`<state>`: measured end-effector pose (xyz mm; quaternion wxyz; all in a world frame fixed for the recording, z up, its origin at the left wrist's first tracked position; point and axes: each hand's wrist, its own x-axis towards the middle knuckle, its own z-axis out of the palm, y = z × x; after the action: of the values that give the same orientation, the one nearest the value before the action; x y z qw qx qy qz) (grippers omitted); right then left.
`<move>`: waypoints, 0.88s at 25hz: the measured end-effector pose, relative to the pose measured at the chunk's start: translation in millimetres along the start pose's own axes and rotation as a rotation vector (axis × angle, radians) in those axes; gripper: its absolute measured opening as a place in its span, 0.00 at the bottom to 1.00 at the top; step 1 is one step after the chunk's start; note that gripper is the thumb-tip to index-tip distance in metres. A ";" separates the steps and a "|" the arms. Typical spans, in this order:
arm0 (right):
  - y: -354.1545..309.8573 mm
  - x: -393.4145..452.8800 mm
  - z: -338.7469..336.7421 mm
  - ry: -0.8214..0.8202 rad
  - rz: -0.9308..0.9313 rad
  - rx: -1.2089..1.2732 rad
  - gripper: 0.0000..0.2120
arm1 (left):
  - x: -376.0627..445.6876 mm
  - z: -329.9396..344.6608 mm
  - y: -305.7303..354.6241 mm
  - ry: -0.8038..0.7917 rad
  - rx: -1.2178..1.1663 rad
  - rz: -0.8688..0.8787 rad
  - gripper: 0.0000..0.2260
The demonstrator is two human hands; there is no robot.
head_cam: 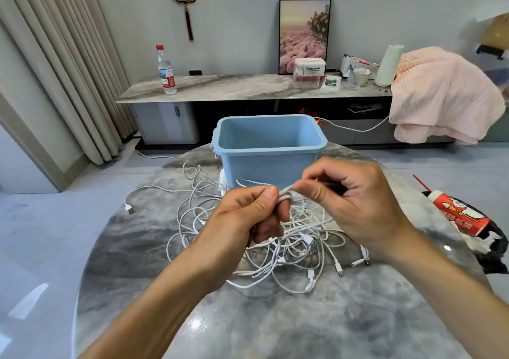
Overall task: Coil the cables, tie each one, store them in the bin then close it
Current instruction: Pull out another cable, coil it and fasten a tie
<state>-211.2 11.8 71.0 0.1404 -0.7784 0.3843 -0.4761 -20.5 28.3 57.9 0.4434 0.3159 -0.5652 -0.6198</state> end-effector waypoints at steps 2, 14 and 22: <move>3.1 -4.1 12.7 0.087 0.086 0.178 0.09 | -2.0 5.1 4.2 0.012 -0.140 0.017 0.15; -41.4 -40.7 82.5 -0.316 0.398 0.111 0.08 | 9.7 -18.8 -3.3 0.335 -0.140 0.207 0.08; -50.6 -8.4 19.7 -0.223 0.166 -0.073 0.12 | 1.7 -20.1 -3.7 0.138 0.350 0.224 0.14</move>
<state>-173.1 48.7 85.3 0.1926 -0.7966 0.4465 -0.3590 -3.9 18.2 51.2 0.4855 0.3649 -0.6642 -0.4359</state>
